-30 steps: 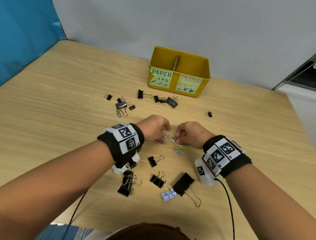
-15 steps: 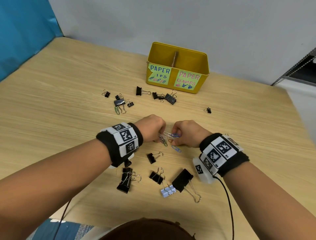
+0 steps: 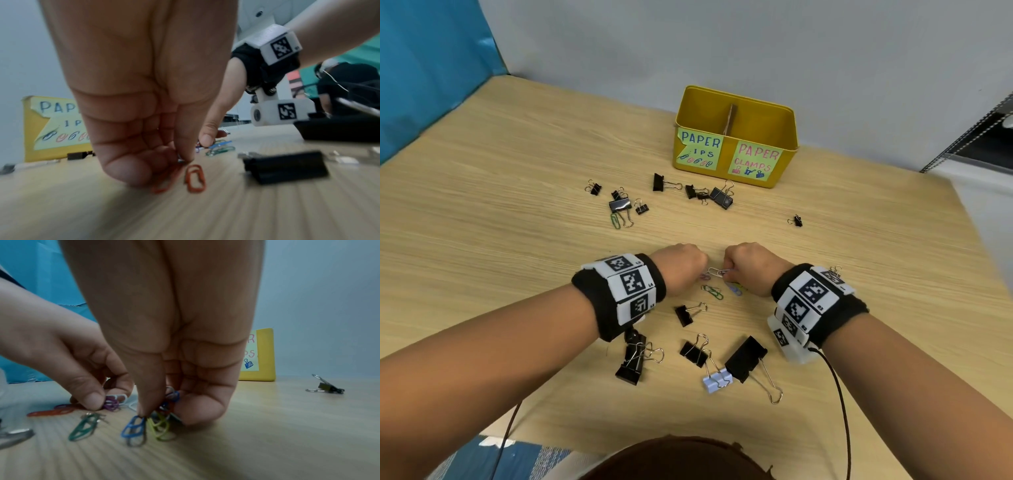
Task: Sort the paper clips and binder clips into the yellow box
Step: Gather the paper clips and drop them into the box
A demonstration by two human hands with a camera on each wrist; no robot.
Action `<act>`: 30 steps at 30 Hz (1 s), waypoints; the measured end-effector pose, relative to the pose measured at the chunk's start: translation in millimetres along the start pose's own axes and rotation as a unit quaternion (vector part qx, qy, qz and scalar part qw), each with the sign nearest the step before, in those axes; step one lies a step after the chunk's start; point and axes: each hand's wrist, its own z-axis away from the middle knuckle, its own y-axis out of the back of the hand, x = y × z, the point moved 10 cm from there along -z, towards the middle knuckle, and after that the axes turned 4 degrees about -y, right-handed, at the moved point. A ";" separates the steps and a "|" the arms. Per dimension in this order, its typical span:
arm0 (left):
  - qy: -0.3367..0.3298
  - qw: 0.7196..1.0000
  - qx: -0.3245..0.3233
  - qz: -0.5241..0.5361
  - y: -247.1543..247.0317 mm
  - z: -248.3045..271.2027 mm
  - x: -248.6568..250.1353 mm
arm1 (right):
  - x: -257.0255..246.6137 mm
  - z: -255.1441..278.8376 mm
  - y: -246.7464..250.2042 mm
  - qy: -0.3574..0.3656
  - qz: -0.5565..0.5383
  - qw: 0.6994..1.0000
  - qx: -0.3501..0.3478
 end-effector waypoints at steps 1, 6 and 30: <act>0.012 1.000 -0.009 0.015 0.4 -1.1 -4.1 | 0.2 0.2 -0.3 0.001 0.003 1.000 -0.004; 0.051 0.996 -0.002 0.068 17.2 -5.0 -29.0 | 4.2 -3.4 5.4 -0.003 0.010 1.000 -0.023; 0.090 0.994 -0.018 0.068 3.9 29.8 -28.4 | 21.1 25.5 7.8 -0.036 -0.089 0.995 -0.030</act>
